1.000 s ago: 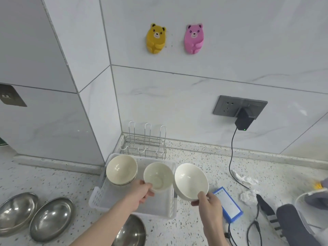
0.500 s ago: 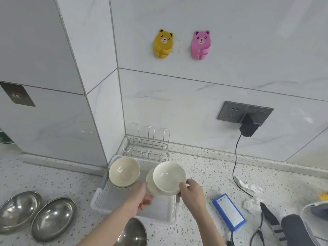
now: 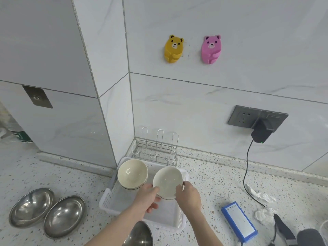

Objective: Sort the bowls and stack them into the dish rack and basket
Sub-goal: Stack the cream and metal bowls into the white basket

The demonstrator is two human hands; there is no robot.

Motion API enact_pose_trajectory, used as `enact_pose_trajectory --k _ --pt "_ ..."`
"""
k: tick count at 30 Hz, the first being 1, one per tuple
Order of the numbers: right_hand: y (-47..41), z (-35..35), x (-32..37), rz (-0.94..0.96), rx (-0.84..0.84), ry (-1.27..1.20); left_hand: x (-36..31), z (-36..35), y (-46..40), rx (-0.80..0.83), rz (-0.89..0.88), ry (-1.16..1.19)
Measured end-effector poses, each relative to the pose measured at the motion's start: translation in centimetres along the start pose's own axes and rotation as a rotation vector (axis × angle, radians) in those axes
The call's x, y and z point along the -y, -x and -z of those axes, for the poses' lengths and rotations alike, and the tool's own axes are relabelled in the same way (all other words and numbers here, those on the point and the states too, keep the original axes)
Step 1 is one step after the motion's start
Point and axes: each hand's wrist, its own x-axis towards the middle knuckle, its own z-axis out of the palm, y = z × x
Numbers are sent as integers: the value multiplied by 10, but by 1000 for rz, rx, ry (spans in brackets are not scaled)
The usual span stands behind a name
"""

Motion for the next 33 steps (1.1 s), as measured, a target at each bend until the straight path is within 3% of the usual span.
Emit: enact_pose_trajectory --k 20,33 --pt "10 -7 -7 62 -57 -16 0 -5 3 -32 7 -11" --pt "4 -2 -7 100 65 1 -6 -6 6 -27 23 30"
